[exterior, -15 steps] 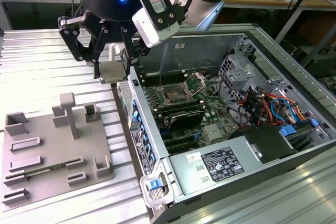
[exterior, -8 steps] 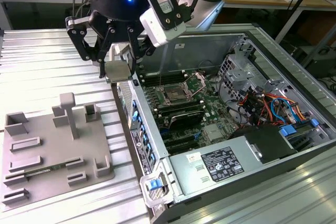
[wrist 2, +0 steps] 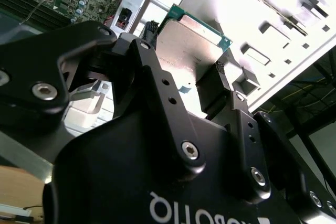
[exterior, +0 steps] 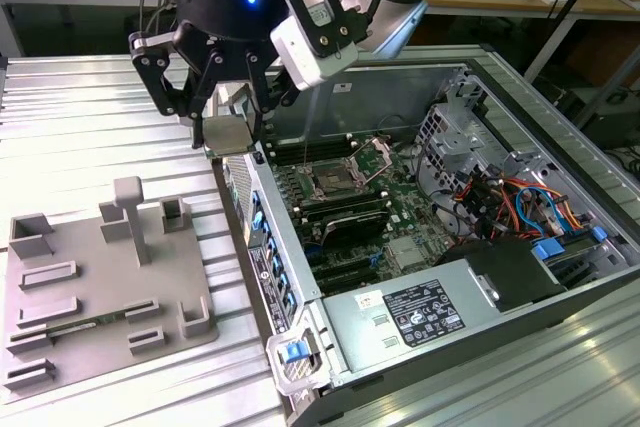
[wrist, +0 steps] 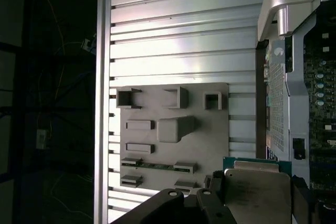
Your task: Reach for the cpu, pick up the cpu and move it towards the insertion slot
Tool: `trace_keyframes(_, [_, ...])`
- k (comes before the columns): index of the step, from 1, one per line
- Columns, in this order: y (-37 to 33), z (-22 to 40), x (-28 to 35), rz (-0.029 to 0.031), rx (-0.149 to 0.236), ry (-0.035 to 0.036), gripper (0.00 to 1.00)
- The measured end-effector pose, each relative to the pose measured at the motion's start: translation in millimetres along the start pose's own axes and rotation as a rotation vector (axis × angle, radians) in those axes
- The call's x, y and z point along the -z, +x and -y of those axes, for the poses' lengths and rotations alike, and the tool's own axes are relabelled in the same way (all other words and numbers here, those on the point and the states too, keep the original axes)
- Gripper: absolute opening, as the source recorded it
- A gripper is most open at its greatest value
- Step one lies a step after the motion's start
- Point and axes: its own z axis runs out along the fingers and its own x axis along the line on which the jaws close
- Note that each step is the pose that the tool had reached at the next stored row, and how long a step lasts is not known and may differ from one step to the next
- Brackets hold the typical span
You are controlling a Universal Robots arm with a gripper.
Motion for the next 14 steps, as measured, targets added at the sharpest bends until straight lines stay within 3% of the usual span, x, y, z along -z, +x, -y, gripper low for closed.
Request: trace_keyframes(14, [-5.9,-0.1,-0.4,0.0000,0.000,0.0001,0.55])
